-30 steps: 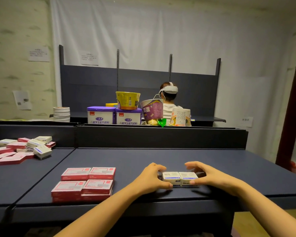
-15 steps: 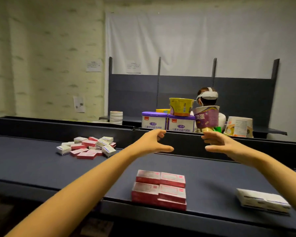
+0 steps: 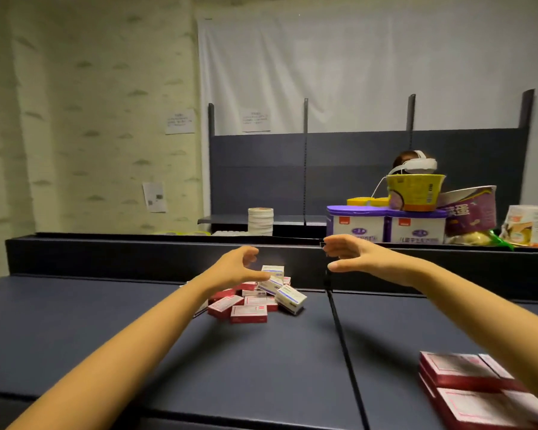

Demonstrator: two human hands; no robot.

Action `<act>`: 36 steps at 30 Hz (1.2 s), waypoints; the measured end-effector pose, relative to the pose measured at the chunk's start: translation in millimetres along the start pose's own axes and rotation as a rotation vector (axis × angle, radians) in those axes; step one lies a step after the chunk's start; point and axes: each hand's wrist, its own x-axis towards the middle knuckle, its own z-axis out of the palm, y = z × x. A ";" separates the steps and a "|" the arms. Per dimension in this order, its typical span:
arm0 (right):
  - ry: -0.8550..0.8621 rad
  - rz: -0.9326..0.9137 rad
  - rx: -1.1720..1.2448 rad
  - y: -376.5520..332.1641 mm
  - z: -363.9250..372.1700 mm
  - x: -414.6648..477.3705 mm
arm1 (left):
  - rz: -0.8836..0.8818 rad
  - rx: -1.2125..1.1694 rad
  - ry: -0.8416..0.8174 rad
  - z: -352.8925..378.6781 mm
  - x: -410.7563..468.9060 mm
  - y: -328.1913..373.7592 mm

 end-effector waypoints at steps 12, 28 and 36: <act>-0.107 0.258 -0.248 22.2 75.7 60.7 | 0.048 0.076 -0.100 19.1 48.9 -54.8; -0.058 0.256 -0.365 27.2 84.3 57.7 | 0.083 0.080 -0.018 31.0 56.5 -57.0; -0.028 0.146 -0.301 10.5 2.7 -7.4 | 0.121 -0.208 -0.039 39.1 25.2 14.2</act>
